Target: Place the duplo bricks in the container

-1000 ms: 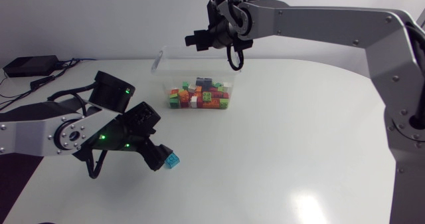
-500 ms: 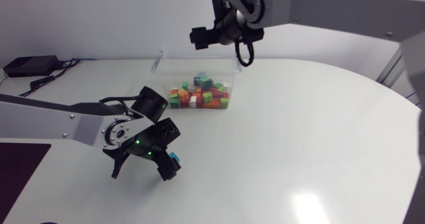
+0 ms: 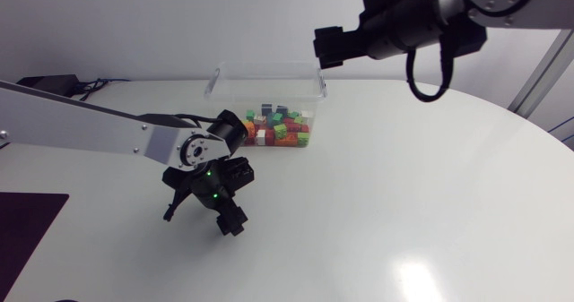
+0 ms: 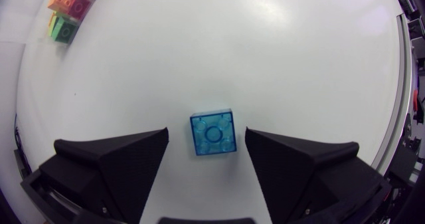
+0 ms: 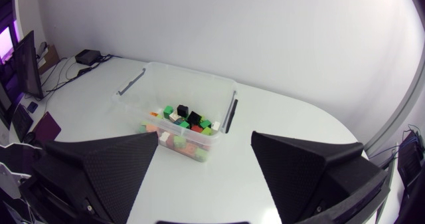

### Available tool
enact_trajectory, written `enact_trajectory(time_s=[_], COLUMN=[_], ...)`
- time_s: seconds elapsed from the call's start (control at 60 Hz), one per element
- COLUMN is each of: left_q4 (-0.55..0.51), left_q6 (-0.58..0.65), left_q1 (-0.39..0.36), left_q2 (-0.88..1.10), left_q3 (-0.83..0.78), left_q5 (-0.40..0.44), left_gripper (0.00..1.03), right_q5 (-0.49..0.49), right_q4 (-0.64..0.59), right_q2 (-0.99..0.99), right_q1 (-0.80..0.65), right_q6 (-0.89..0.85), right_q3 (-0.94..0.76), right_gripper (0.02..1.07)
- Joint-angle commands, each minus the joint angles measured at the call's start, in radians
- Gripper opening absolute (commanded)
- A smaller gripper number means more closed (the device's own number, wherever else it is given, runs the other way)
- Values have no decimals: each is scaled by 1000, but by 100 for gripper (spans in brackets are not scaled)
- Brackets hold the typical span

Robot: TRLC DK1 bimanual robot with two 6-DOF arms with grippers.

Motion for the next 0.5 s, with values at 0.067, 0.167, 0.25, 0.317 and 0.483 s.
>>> enact_trajectory(time_s=[0.067, 0.167, 0.25, 0.317, 0.483], left_q4=[-14, -15, -17, -37, -84], left_q6=[7, 7, 6, 6, 6], left_q1=[-12, -12, -12, -12, 6], left_q2=[53, 60, 56, 34, -72], left_q3=[38, 47, 49, 56, 116], left_q5=[-7, -7, -7, -7, -7], left_gripper=[54, 41, 38, 37, 37], right_q5=[5, 3, 2, 2, -6], right_q4=[-5, -7, -4, 7, 61], right_q2=[-125, -211, -292, -355, -478], right_q1=[-30, -52, -82, -114, -208], right_q6=[-22, -33, -45, -57, -88], right_q3=[-126, -199, -257, -300, -432], right_gripper=[103, 103, 103, 103, 103])
